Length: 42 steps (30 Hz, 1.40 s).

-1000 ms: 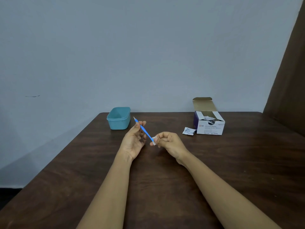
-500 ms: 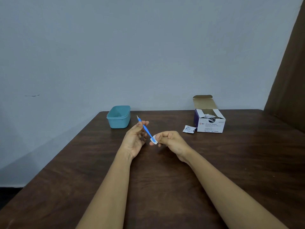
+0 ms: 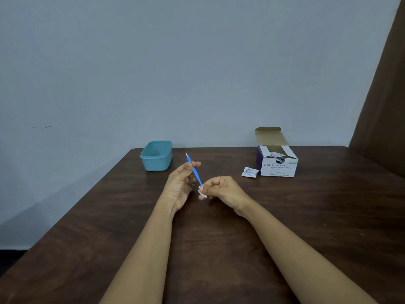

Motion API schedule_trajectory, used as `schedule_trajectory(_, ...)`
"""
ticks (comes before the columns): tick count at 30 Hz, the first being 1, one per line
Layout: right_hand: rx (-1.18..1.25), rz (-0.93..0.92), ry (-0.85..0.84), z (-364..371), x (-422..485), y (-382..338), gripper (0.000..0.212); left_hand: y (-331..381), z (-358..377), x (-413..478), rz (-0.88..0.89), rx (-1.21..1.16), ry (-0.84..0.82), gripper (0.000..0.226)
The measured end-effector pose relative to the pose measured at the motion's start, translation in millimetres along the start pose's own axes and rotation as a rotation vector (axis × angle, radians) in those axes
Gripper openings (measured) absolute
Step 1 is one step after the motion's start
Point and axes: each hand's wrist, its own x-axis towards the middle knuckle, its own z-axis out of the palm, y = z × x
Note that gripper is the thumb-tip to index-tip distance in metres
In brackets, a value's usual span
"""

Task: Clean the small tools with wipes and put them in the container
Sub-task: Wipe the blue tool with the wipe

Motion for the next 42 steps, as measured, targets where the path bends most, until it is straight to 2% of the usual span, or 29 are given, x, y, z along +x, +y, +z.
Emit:
schedule_trajectory(7,0.002,-0.004,-0.001,-1,-1,-2,0.019,-1,2,0,0.054,-0.024,0.033,0.014)
schedule_trajectory(12,0.017,-0.013,0.015,-2,1,0,0.013,-2,1,1,0.071,0.008,0.052,0.012)
schedule_trajectory(18,0.020,0.000,0.076,2,0,0,0.018,-4,-2,2,0.057,0.004,0.036,0.012)
schedule_trajectory(25,0.067,-0.004,0.105,0,-2,-1,0.017,-9,3,-4,0.047,0.240,-0.109,0.015)
schedule_trajectory(32,0.114,-0.017,0.130,-4,-3,-2,0.021,-14,11,-2,0.060,0.345,-0.146,0.014)
schedule_trajectory(36,0.138,-0.037,0.175,-6,-2,-3,0.023,-16,18,-5,0.099,0.362,-0.107,0.019)
schedule_trajectory(38,0.235,-0.013,0.266,-7,0,-3,0.018,-17,18,-6,0.117,0.391,-0.085,0.020)
schedule_trajectory(42,0.585,0.046,0.483,-13,6,-2,0.013,-23,17,-2,0.156,0.501,-0.024,0.022)
